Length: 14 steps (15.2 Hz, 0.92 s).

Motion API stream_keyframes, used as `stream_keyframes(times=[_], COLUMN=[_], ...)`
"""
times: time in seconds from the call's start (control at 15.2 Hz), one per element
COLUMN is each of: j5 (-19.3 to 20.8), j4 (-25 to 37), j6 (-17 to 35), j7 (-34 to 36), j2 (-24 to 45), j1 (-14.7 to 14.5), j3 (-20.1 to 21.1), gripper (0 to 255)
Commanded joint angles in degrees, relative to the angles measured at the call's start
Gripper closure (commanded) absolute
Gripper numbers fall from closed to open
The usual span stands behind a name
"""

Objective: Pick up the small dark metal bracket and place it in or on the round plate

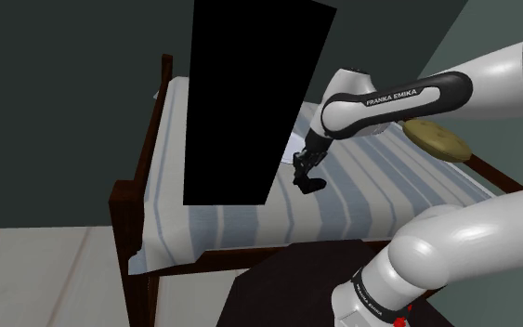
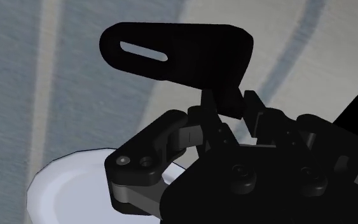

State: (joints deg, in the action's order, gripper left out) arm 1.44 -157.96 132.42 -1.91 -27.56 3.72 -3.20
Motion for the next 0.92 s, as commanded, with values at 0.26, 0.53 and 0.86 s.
stream_keyframes(times=[0.26, 0.53, 0.86], j5=[0.0, -0.1, 0.0], j4=[2.7, 4.8, 8.8], j6=[-5.9, -9.6, -12.2], j7=[0.1, 0.2, -0.2], j2=[-3.1, -4.8, -3.4], j1=[0.0, 0.0, 0.1], j3=[0.2, 0.3, 0.0], gripper=[255, 255, 255])
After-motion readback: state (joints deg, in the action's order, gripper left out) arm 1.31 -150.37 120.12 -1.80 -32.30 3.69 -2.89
